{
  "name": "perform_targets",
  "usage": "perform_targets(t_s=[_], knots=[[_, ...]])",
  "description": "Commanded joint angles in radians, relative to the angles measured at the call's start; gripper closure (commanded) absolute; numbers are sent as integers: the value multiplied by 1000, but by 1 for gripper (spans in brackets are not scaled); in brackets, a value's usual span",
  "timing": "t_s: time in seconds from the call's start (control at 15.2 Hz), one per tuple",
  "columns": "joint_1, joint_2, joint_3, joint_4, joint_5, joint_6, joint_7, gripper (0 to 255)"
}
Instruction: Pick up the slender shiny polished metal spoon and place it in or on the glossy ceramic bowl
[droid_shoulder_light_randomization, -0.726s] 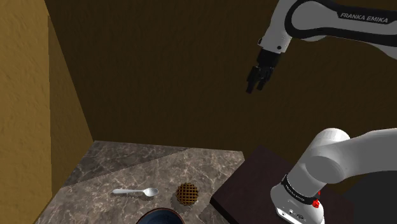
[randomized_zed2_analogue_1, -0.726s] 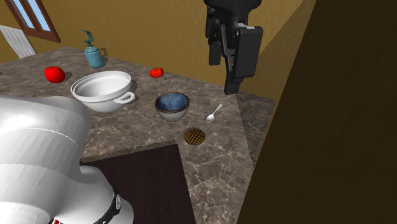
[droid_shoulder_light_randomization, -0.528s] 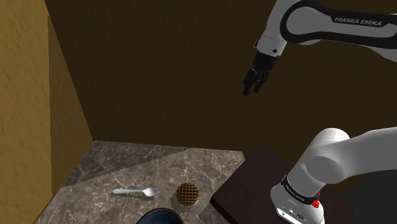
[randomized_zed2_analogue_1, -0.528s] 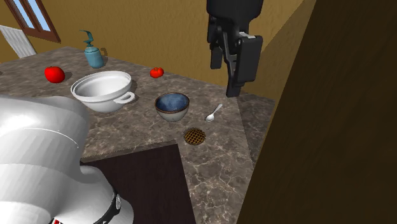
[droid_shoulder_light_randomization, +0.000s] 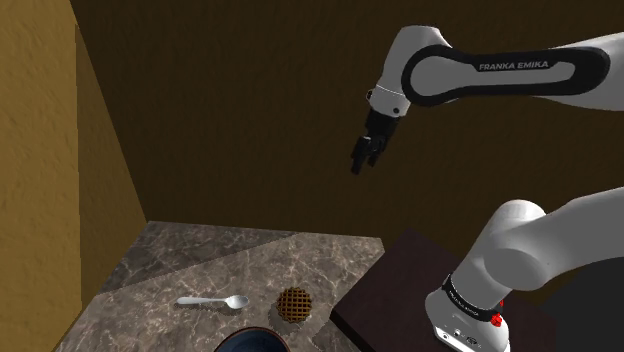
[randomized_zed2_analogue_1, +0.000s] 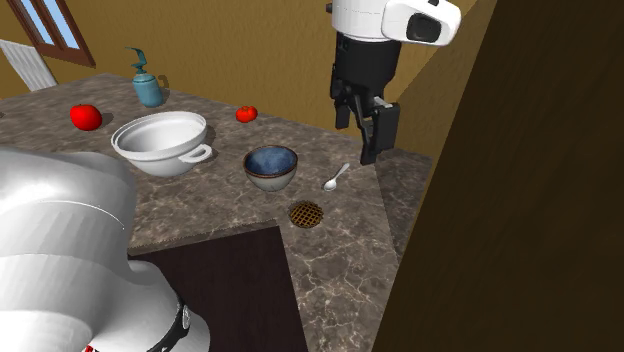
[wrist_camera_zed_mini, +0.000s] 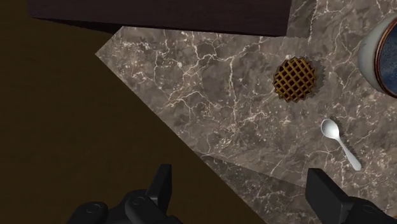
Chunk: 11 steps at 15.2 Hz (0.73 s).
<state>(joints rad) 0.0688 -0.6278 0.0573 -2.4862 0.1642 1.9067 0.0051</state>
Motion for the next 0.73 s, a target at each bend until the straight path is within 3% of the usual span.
perform_targets(t_s=[0.0, 0.66], knots=[[19, 54, 22, -14, 17, 80, -3, 0], [104, 340, 130, -12, 70, 413, -11, 0]])
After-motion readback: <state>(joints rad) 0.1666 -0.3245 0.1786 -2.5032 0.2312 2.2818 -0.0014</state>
